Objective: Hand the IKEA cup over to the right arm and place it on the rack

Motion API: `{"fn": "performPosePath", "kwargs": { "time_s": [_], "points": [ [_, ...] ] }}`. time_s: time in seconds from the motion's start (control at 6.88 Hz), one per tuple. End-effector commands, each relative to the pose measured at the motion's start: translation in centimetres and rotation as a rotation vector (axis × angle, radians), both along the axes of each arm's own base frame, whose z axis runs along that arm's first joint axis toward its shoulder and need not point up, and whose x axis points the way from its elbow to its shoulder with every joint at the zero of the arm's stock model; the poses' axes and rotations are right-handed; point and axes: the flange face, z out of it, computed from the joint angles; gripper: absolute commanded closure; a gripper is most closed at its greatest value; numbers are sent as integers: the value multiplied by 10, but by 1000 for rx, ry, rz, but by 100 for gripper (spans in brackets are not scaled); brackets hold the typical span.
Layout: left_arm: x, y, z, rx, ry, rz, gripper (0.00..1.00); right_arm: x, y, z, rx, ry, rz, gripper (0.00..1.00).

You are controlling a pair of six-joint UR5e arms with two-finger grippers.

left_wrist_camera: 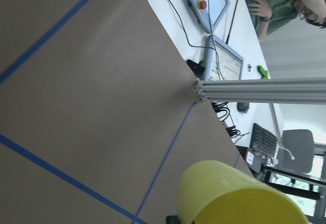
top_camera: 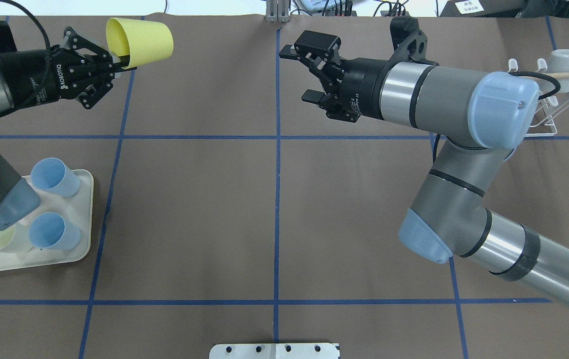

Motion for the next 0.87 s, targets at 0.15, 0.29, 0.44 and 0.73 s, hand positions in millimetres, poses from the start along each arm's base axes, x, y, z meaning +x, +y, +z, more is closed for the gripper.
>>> {"fn": "performPosePath", "kwargs": {
  "time_s": [0.15, 0.29, 0.44, 0.73],
  "points": [
    [76, 50, -12, 10, 371, -27, 100, -25, 0, -15, -15, -139, -48, 1],
    [93, 62, -20, 5, 410, -17, 100, -29, -2, -22, -40, -192, -64, 1],
    [96, 64, -20, -1, 414, -15, 100, -29, 0, -23, -56, -219, -74, 1],
    [115, 75, -30, -22, 450, -28, 100, -35, 3, -23, -62, -222, -86, 1]
  ]
}}
